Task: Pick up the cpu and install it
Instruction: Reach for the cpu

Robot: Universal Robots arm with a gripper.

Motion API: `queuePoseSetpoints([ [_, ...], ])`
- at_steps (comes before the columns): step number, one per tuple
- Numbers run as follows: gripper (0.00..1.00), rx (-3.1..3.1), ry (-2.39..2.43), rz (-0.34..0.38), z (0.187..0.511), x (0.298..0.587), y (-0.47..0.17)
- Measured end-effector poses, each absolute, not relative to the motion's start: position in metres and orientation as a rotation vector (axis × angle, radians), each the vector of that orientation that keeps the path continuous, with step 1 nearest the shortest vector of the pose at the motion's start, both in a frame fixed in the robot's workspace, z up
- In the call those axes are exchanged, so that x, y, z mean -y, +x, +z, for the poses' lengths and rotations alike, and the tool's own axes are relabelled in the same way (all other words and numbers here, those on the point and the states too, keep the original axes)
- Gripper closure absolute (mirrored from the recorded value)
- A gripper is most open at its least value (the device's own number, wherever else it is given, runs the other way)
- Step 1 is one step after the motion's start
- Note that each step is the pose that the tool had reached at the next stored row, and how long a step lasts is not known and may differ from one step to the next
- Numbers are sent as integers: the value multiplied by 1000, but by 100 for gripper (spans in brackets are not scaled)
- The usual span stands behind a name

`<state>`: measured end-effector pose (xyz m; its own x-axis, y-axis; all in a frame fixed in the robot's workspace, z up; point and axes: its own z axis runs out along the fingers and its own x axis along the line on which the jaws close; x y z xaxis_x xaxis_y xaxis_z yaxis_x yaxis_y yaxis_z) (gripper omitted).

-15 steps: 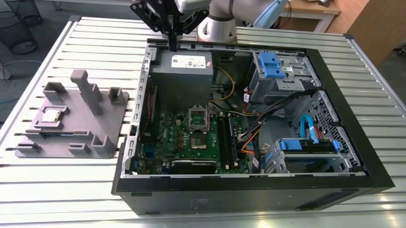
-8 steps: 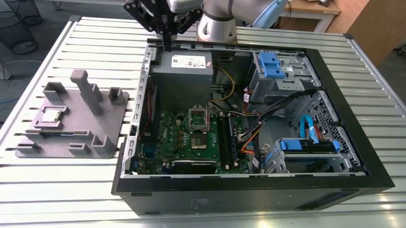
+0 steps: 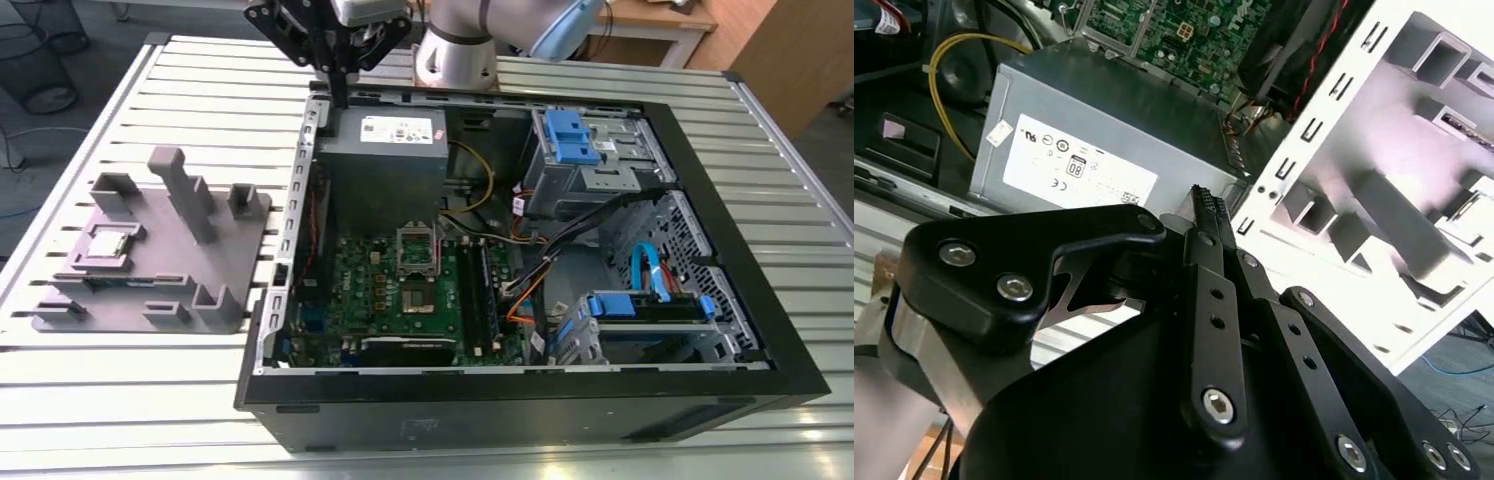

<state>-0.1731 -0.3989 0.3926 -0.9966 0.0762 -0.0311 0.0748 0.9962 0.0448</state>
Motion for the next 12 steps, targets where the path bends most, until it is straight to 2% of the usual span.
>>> queuePoseSetpoints([
  [12,89,-3103,117,68,392,399,-193],
])
